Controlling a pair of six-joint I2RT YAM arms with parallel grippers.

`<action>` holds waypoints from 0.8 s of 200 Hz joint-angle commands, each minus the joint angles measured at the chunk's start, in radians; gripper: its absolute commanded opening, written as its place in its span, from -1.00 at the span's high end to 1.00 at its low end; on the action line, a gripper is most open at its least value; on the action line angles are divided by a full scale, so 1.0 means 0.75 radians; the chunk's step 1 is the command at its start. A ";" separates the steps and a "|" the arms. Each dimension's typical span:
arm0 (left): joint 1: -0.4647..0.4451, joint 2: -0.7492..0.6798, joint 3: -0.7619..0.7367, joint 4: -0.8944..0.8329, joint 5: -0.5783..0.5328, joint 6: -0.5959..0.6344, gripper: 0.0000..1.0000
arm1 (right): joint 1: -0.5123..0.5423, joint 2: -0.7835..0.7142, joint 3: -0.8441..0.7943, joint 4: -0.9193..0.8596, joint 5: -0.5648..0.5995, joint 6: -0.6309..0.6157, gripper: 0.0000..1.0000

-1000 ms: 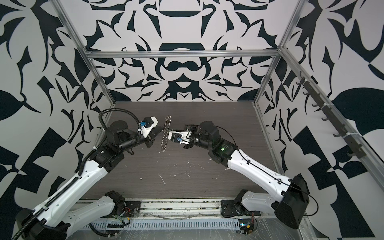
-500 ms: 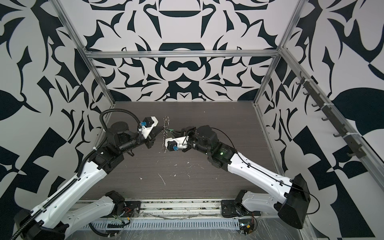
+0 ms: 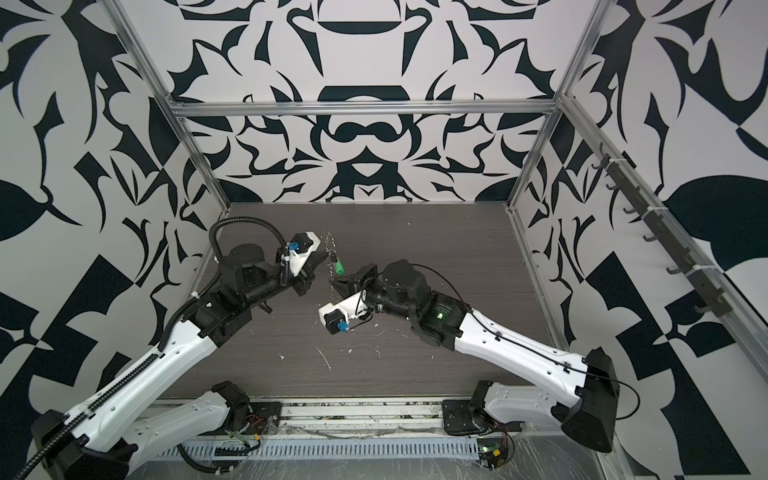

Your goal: Remove the keys from the keyring

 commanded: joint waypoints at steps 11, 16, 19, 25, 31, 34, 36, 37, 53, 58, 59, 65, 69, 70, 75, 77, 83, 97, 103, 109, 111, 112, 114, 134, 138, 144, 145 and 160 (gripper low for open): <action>-0.006 -0.032 0.023 0.130 -0.037 -0.030 1.00 | 0.032 -0.006 0.061 -0.024 -0.066 -0.029 1.00; -0.006 -0.039 0.012 0.147 -0.031 -0.034 1.00 | 0.038 -0.006 0.062 -0.030 -0.062 -0.028 1.00; -0.006 -0.043 0.007 0.156 -0.027 -0.038 1.00 | 0.040 -0.006 0.061 -0.031 -0.059 -0.025 1.00; -0.006 -0.051 -0.003 0.172 -0.018 -0.041 1.00 | 0.045 -0.005 0.057 -0.029 -0.051 -0.014 1.00; -0.006 -0.057 -0.011 0.187 -0.007 -0.041 1.00 | 0.045 -0.007 0.052 -0.023 -0.046 0.005 1.00; -0.007 -0.059 -0.015 0.193 -0.006 -0.041 1.00 | 0.045 -0.006 0.052 -0.016 -0.041 0.021 1.00; -0.006 -0.059 -0.016 0.195 -0.006 -0.041 1.00 | 0.045 -0.007 0.050 -0.008 -0.039 0.037 1.00; -0.007 -0.060 -0.016 0.195 -0.006 -0.041 1.00 | 0.045 -0.007 0.050 -0.004 -0.036 0.048 1.00; -0.006 -0.061 -0.004 0.170 0.033 -0.033 1.00 | 0.028 -0.032 0.043 0.084 -0.033 0.269 1.00; -0.007 -0.063 0.002 0.152 0.046 -0.024 1.00 | 0.009 -0.047 0.036 0.117 -0.053 0.353 1.00; -0.007 -0.063 0.003 0.148 0.048 -0.021 1.00 | 0.002 -0.050 0.036 0.119 -0.060 0.369 1.00; -0.007 -0.065 0.014 0.123 0.076 0.001 1.00 | -0.036 -0.066 0.032 0.131 -0.110 0.456 1.00; -0.006 -0.068 0.016 0.105 0.098 0.013 1.00 | -0.068 -0.073 0.029 0.140 -0.150 0.519 1.00; -0.005 -0.069 0.018 0.101 0.102 0.015 1.00 | -0.073 -0.075 0.028 0.144 -0.160 0.534 1.00; -0.004 -0.072 0.024 0.083 0.116 0.027 1.00 | -0.121 -0.081 0.024 0.154 -0.218 0.607 1.00; -0.004 -0.074 0.027 0.075 0.120 0.033 1.00 | -0.138 -0.085 0.022 0.159 -0.240 0.637 0.96; -0.004 -0.075 0.037 0.045 0.137 0.050 1.00 | -0.186 -0.093 0.017 0.173 -0.299 0.712 0.85; -0.004 -0.076 0.065 -0.022 0.180 0.079 1.00 | -0.231 -0.105 -0.009 0.212 -0.343 0.803 0.72; -0.002 -0.075 0.078 -0.046 0.193 0.090 1.00 | -0.237 -0.110 -0.020 0.228 -0.351 0.824 0.68; -0.002 -0.073 0.087 -0.064 0.211 0.098 1.00 | -0.244 -0.112 -0.024 0.240 -0.358 0.848 0.64; -0.002 -0.073 0.088 -0.070 0.216 0.101 1.00 | -0.248 -0.112 -0.025 0.242 -0.361 0.853 0.64; -0.002 -0.073 0.090 -0.071 0.219 0.103 1.00 | -0.249 -0.112 -0.026 0.242 -0.363 0.856 0.63; -0.002 -0.073 0.092 -0.074 0.222 0.103 1.00 | -0.250 -0.112 -0.026 0.243 -0.365 0.859 0.63; -0.002 -0.074 0.107 -0.102 0.260 0.116 1.00 | -0.270 -0.101 -0.022 0.247 -0.377 0.894 0.55; -0.002 -0.073 0.112 -0.106 0.267 0.119 1.00 | -0.275 -0.097 -0.024 0.246 -0.377 0.898 0.53; -0.002 -0.075 0.115 -0.113 0.276 0.121 1.00 | -0.282 -0.091 -0.023 0.242 -0.379 0.903 0.51; -0.002 -0.075 0.114 -0.114 0.276 0.122 1.00 | -0.285 -0.090 -0.023 0.240 -0.380 0.902 0.50; -0.002 -0.078 0.118 -0.120 0.301 0.126 1.00 | -0.305 -0.073 -0.034 0.239 -0.380 0.912 0.44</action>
